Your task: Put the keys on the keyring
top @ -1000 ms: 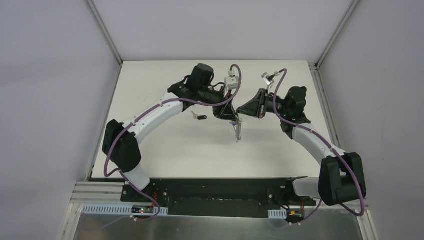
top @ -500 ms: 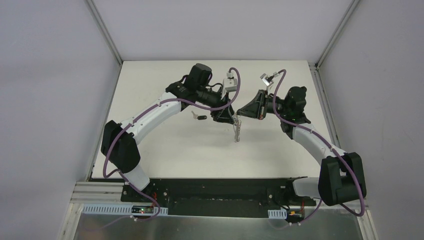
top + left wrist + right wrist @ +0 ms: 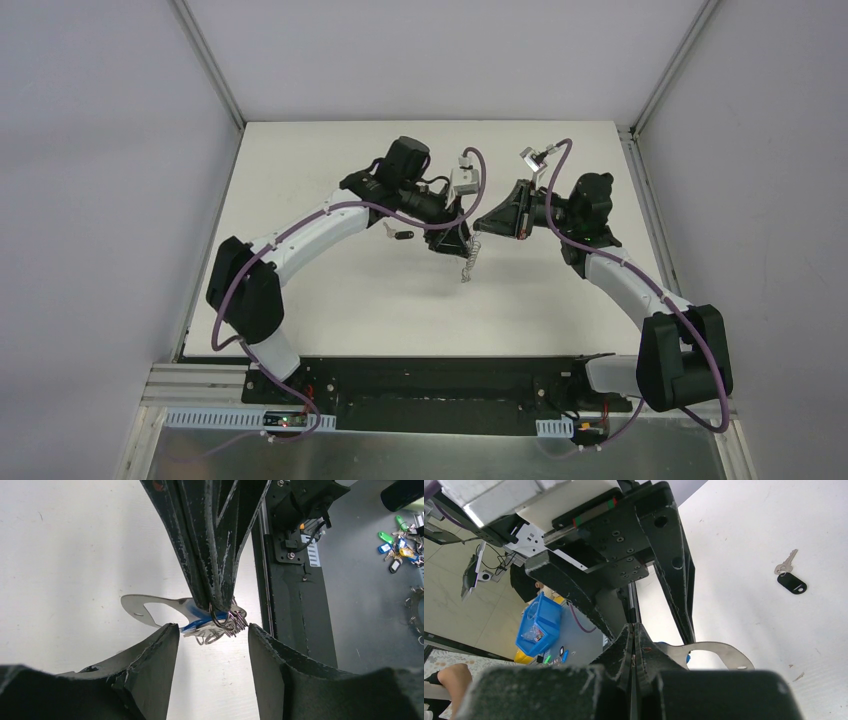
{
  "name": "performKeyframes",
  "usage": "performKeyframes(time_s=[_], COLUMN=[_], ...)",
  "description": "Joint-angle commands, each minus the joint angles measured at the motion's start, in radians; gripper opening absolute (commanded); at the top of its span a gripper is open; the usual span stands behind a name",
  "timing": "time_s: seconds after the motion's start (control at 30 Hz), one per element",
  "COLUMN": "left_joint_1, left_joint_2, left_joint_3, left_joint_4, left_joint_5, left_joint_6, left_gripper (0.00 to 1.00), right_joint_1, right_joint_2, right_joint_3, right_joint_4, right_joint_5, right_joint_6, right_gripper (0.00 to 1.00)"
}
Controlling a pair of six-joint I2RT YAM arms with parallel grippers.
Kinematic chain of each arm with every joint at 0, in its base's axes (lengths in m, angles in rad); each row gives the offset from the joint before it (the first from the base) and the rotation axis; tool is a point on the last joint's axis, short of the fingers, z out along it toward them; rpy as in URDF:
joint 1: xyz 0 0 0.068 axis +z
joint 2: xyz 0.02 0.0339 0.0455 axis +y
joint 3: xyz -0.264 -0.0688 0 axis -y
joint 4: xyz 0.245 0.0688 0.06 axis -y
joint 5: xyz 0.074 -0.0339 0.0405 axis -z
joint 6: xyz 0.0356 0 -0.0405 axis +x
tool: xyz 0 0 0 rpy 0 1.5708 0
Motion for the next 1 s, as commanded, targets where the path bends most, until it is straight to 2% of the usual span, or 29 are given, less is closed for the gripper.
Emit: performKeyframes(time_s=[0.0,0.23,0.4,0.47,0.77,0.97], left_joint_1=[-0.009,-0.01,-0.01,-0.009,-0.009,-0.006], left_joint_2=[0.001,0.013,0.024,0.024,0.017,0.032], left_joint_3=[-0.026,-0.068,-0.073,-0.078,-0.088,-0.063], left_joint_4=[0.061,0.174,0.187,0.186,0.188,0.177], left_joint_5=[0.056,0.116,0.147,0.154,0.149,0.122], left_joint_6=[0.004,-0.108,-0.141,-0.144,-0.137,-0.106], left_gripper=[0.52,0.37,0.24,0.22,0.27,0.4], right_joint_1=[-0.001,-0.011,-0.023,-0.027,-0.032,-0.033], right_joint_2=[-0.037,-0.039,-0.043,-0.044,-0.046,-0.05], right_joint_3=[0.024,0.023,0.022,0.021,0.024,0.024], right_joint_4=[0.028,0.012,0.0,-0.009,-0.025,-0.025], right_joint_5=[-0.018,-0.014,-0.011,-0.01,-0.007,-0.01], right_joint_6=[-0.017,-0.035,-0.043,-0.05,-0.06,-0.055], right_gripper=[0.0,0.0,0.0,0.0,0.0,0.0])
